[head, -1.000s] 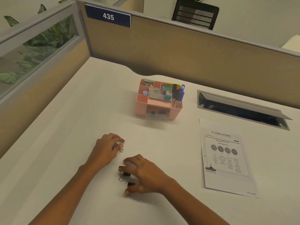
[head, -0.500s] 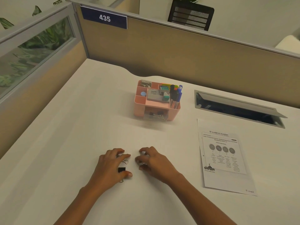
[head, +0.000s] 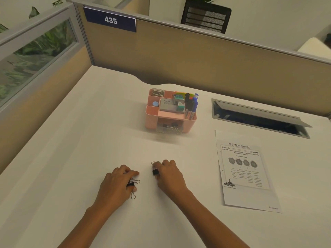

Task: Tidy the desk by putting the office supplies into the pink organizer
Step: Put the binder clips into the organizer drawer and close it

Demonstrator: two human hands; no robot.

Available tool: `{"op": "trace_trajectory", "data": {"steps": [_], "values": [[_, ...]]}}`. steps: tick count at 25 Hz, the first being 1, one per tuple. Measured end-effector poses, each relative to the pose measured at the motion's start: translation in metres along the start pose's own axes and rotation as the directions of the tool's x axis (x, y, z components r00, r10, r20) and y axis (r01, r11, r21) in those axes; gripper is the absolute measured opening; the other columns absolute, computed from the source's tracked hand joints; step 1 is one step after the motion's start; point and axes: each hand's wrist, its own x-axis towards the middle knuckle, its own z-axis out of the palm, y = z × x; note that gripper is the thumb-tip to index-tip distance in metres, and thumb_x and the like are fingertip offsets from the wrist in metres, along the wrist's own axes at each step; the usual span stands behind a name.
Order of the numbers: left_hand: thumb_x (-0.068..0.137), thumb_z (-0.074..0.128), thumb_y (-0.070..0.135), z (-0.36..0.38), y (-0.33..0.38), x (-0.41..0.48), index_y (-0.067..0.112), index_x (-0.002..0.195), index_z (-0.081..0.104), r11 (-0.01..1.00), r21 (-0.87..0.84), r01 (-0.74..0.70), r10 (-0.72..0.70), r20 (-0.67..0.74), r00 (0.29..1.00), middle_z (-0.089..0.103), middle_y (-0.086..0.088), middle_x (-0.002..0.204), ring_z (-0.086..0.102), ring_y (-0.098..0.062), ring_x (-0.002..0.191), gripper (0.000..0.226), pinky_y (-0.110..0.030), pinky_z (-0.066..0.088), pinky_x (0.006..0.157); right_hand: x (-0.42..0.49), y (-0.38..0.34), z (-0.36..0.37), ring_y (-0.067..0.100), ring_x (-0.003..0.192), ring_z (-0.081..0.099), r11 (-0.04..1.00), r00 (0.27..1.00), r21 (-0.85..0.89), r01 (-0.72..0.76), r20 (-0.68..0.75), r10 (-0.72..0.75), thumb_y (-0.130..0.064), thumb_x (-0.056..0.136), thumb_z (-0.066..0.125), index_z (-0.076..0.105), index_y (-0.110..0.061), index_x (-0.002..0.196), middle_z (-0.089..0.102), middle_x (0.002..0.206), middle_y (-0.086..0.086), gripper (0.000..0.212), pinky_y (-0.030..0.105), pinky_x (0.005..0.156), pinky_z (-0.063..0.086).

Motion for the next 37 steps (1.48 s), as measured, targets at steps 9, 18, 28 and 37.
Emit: {"op": "trace_trajectory", "data": {"steps": [9,18,28,37], "values": [[0.082,0.068,0.037,0.005,0.014,0.015,0.025,0.11,0.067,0.995,-0.02,0.096,-0.098,-0.077,0.992,0.059,0.005,0.109,0.06,-0.022,0.087,0.031,-0.031,0.049,0.068,0.013,0.007,-0.007,0.028,0.105,0.046,0.981,0.984,0.117,-0.155,-0.067,0.163,-0.008,0.092,0.046,0.059,-0.007,0.11,0.059,0.107,0.01,0.022,0.029,0.068,0.035],[0.074,0.075,0.039,0.015,0.028,0.012,0.026,0.115,0.061,0.996,0.012,0.085,-0.085,-0.014,0.996,0.052,0.001,0.115,0.058,-0.022,0.089,0.045,-0.03,0.05,0.069,0.021,-0.017,-0.004,0.03,0.114,0.038,0.964,0.964,0.096,-0.249,-0.068,0.256,-0.04,0.089,0.057,0.057,-0.011,0.116,0.046,0.117,0.009,0.039,0.033,0.07,0.041],[0.081,0.068,0.036,0.016,0.035,0.027,0.024,0.118,0.054,0.992,0.071,0.102,-0.104,0.022,0.994,0.047,0.003,0.117,0.05,-0.017,0.102,0.041,-0.028,0.048,0.068,0.021,-0.002,-0.016,0.032,0.107,0.042,0.977,0.974,0.04,-0.209,-0.078,0.212,-0.007,0.084,0.051,0.056,-0.006,0.106,0.05,0.113,0.012,0.022,0.031,0.063,0.034],[0.079,0.071,0.034,0.024,0.043,0.026,0.032,0.099,0.062,0.999,0.001,0.043,-0.043,0.039,0.998,0.045,0.006,0.113,0.049,-0.014,0.095,0.022,-0.027,0.052,0.069,0.011,0.015,-0.036,0.025,0.093,0.059,0.936,0.96,0.261,-0.235,-0.085,0.265,-0.009,0.085,0.056,0.066,-0.012,0.102,0.061,0.105,0.008,0.02,0.024,0.066,0.035]]}}
